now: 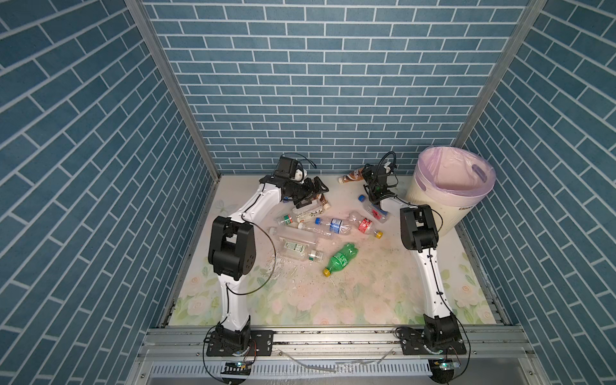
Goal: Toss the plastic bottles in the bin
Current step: 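Lift the Nescafe bottle with the right gripper and swing it over the bin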
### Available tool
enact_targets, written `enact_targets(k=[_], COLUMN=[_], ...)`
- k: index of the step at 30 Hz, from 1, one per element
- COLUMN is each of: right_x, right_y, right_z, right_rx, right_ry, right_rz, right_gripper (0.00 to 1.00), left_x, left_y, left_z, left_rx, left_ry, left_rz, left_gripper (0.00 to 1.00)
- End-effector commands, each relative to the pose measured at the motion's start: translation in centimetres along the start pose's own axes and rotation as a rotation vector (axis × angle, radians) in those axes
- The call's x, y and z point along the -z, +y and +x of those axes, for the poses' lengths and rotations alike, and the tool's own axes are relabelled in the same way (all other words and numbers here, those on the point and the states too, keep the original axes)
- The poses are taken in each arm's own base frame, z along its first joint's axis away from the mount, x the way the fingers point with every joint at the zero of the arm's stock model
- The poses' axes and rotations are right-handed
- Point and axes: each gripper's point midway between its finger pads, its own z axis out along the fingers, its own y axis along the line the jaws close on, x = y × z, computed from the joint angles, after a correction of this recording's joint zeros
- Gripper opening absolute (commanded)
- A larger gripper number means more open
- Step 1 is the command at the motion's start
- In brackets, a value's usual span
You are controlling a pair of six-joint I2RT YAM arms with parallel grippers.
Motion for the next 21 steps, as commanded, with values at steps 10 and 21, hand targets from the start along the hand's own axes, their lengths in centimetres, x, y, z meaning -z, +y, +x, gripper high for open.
enact_targets(k=[10, 21], right_x=[6.5, 15.3], right_y=[10.4, 19.7], right_z=[0.2, -6.2], right_rx=[0.261, 0.466], right_ry=[0.065, 0.019], right_rz=[-0.091, -0.123], right_gripper=[0.26, 0.23], left_x=[4.6, 9.3], left_y=[-3.3, -8.4], left_z=[-0.9, -1.0], left_rx=[-0.078, -0.184], left_ry=[-0.117, -0.235], left_rz=[0.021, 0.067], left_gripper=[0.99, 0.99])
